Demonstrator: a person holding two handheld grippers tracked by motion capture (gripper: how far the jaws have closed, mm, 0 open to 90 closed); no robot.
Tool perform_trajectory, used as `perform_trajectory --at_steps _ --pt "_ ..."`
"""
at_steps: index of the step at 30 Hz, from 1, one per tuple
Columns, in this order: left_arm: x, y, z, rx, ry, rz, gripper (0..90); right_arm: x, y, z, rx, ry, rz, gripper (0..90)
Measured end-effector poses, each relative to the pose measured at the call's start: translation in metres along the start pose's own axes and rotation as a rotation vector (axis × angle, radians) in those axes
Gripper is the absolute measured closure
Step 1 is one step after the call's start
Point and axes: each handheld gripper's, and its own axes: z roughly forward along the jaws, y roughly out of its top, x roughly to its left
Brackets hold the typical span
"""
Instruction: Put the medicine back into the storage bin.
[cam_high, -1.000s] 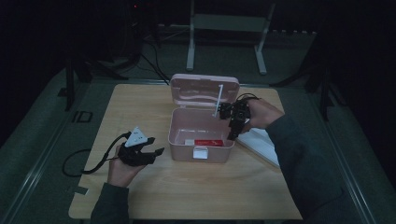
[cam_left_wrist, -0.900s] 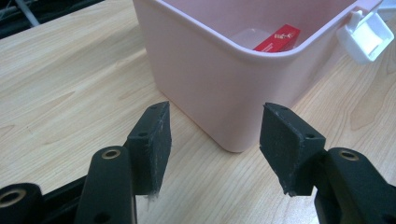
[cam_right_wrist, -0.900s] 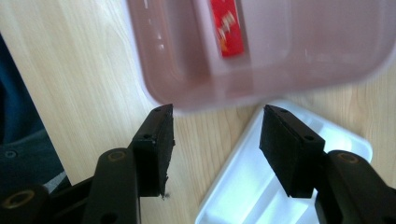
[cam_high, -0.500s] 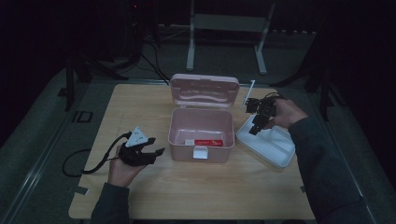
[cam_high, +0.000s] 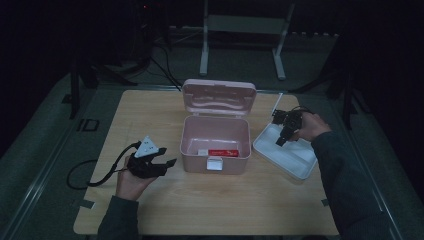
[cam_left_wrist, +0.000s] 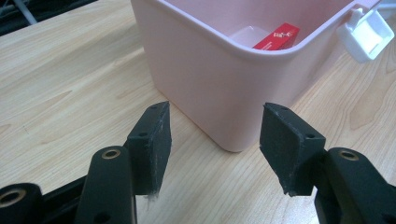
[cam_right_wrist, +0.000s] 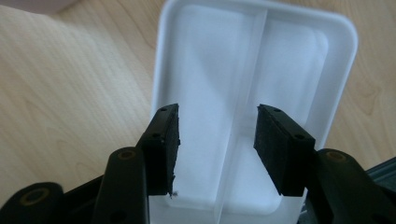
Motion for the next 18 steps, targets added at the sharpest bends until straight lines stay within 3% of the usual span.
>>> perform_trajectory --at_steps 14,18 --pt "0.0 0.0 0.001 0.002 -0.002 0.002 43.3 -0.023 -0.022 0.034 0.045 -0.002 0.095 53.3" --pt "0.0 0.0 0.001 0.003 -0.001 0.002 43.3 -0.025 -0.025 0.041 0.056 -0.001 0.097 56.8"
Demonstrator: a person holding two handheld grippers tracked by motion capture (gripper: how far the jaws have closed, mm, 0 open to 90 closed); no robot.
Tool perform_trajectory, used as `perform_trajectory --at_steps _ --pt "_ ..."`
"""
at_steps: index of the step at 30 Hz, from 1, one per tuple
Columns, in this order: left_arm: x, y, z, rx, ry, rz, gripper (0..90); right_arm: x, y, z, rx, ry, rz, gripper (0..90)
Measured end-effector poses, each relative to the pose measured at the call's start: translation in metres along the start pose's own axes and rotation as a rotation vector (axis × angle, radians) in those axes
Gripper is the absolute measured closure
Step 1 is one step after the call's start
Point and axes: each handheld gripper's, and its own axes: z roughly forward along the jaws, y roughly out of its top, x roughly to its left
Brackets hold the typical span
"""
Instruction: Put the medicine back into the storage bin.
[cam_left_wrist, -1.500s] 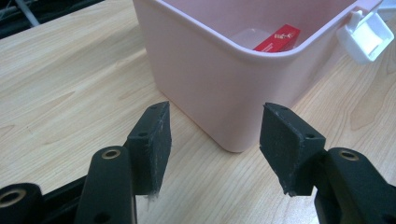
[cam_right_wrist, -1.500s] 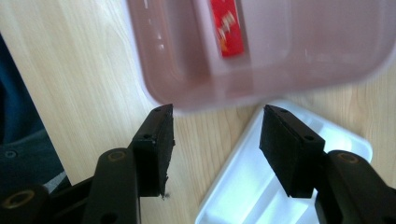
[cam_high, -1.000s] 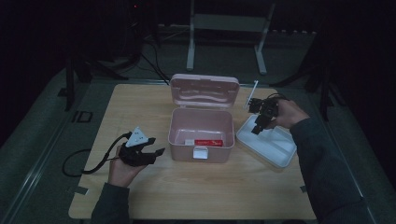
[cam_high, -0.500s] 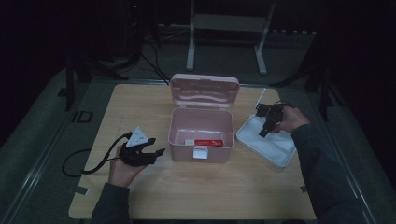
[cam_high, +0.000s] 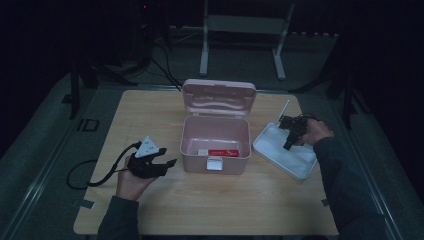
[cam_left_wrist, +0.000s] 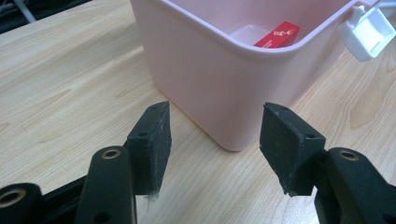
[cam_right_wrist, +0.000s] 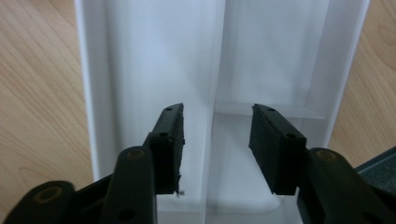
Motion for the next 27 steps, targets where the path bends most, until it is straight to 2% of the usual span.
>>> perform_trajectory --at_steps 7,12,21,25,27 --pt "0.0 0.0 0.0 -0.001 0.001 0.0 43.3 -0.002 -0.004 0.016 0.04 0.009 -0.016 66.1" --pt "-0.001 0.0 0.002 0.004 -0.002 0.0 43.3 -0.004 -0.005 0.019 0.028 0.023 -0.013 67.0" --pt "0.0 -0.001 0.001 -0.001 0.0 -0.003 43.3 -0.003 -0.007 0.02 0.052 0.033 -0.017 69.4" --pt "-0.001 0.0 0.002 0.006 -0.004 0.003 43.3 -0.004 -0.006 0.025 0.05 0.031 -0.012 68.9" --pt "-0.001 0.0 0.002 0.002 -0.003 -0.001 43.3 -0.003 -0.004 0.031 0.067 0.03 -0.013 69.9"
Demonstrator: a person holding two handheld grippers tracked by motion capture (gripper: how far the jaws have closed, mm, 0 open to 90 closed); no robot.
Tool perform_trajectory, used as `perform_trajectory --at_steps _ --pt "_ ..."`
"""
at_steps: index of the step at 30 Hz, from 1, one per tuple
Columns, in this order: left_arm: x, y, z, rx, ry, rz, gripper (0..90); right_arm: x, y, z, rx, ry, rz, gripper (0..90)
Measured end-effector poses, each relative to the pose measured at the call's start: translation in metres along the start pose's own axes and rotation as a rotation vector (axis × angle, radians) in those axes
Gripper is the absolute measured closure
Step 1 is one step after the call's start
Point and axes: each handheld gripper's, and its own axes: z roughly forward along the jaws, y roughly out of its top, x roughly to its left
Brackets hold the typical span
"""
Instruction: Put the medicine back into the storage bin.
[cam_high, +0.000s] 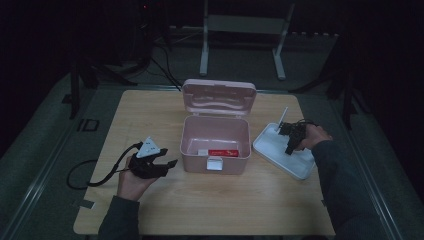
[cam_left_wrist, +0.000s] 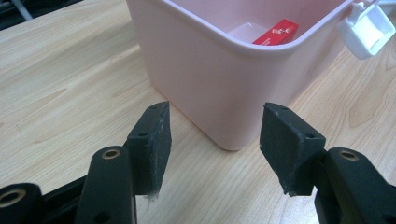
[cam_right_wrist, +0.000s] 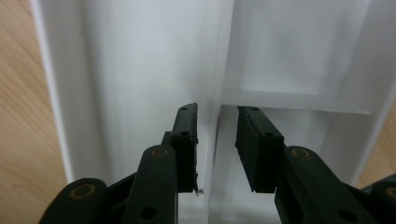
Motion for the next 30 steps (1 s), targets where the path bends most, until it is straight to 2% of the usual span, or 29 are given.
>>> perform_trajectory --at_steps 6,10,16,21,25,30 --pt "0.0007 -0.0004 -0.0003 0.0 0.0 0.001 43.3 -0.0011 0.001 0.0107 0.002 0.025 0.012 74.7" --pt "0.0006 -0.0004 -0.0004 -0.002 0.0 0.0 43.3 -0.0013 0.0013 0.0113 0.003 0.032 0.018 77.4" --pt "0.0004 -0.0004 -0.0001 0.0 -0.001 0.001 43.3 -0.0017 0.0018 0.0116 0.004 0.026 0.026 84.2" --pt "0.0003 -0.0003 -0.0006 -0.004 -0.001 -0.002 43.3 -0.0007 0.0023 0.0117 0.006 0.021 0.066 85.1" --pt "0.0002 -0.0001 -0.001 -0.005 -0.001 0.001 43.3 -0.0016 0.0019 0.0119 0.004 0.022 0.079 85.6" --pt "0.0 -0.0002 -0.0006 -0.004 -0.002 -0.001 43.3 0.001 0.0027 0.0118 0.009 0.004 0.066 86.2"
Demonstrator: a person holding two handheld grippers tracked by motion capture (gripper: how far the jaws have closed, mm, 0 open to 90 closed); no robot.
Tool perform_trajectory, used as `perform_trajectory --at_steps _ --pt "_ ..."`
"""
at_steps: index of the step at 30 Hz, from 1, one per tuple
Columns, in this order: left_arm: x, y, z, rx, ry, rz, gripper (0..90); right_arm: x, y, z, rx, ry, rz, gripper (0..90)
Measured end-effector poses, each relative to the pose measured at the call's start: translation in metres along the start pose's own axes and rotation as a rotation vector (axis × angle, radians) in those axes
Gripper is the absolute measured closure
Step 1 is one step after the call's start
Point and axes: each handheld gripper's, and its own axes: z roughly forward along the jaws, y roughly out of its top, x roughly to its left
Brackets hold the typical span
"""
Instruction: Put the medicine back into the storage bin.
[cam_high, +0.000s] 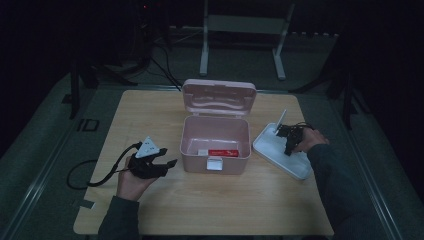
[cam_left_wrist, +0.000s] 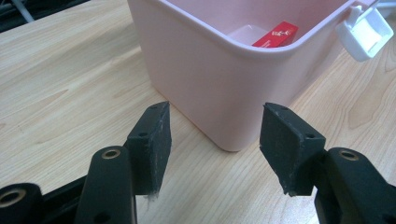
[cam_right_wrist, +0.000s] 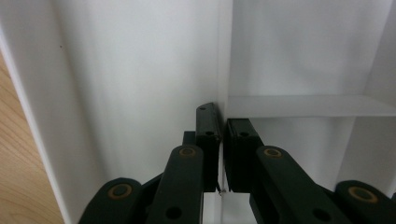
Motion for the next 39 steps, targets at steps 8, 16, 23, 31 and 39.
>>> perform_trajectory --at_steps 8,16,23,31,39 --pt "-0.001 0.0 0.002 0.006 -0.004 0.002 43.3 -0.001 0.0 0.0 0.003 0.003 -0.018 88.7" --pt "0.0 0.0 0.001 0.004 0.0 0.002 43.2 0.002 -0.004 0.0 -0.012 0.031 -0.055 89.0" --pt "0.001 -0.001 0.003 0.011 -0.002 -0.002 43.1 0.004 -0.012 0.0 -0.034 0.041 -0.081 89.4" --pt "0.001 -0.001 0.002 0.008 0.0 -0.005 43.2 0.005 -0.02 -0.004 -0.046 0.067 -0.098 89.6" --pt "0.001 -0.002 0.002 0.01 -0.002 -0.004 43.1 0.006 -0.031 -0.021 -0.047 0.07 -0.131 89.6"
